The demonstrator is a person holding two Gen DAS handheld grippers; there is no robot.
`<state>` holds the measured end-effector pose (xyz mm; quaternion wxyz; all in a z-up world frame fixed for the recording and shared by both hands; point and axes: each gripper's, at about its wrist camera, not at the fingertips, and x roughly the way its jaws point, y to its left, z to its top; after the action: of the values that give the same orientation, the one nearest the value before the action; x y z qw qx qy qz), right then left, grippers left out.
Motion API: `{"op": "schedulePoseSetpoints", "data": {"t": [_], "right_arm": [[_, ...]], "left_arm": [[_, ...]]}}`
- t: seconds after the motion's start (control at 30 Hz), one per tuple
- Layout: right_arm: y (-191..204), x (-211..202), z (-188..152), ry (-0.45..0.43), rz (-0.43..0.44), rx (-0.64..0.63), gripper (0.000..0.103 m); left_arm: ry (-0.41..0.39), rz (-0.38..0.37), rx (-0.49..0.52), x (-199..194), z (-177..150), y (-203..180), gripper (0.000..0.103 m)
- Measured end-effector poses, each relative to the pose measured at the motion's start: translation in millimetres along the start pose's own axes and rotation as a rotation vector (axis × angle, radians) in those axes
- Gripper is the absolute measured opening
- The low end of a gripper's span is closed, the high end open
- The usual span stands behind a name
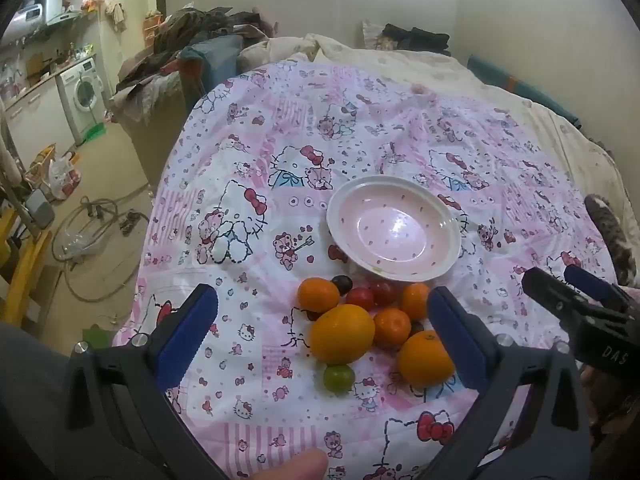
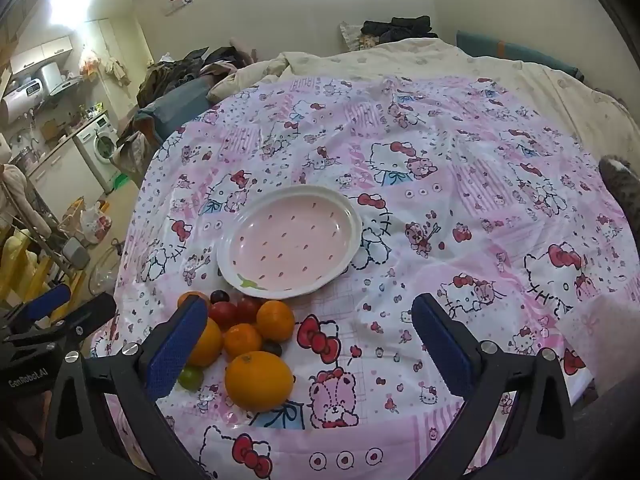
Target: Organize fruits
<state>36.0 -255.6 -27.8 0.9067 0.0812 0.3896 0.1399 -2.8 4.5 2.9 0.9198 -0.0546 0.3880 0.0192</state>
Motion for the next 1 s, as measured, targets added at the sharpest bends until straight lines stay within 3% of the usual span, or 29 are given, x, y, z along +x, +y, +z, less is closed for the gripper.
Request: {"op": "schedulePoseSetpoints", "data": {"t": [0.1,1.0], "right_arm": [[-1.1,1.1,-0.7,0.005,-0.002,0.002,0.103],[-2.4,2.9,-2.0,0.006,0.009,0.017,0.103]], "left_arm": [[-0.003,0.048,0.030,0.0,-2.6,-8.4,0.103],[-0.005,0.033,0.015,0.6,0.7,0.3,0.103]]}}
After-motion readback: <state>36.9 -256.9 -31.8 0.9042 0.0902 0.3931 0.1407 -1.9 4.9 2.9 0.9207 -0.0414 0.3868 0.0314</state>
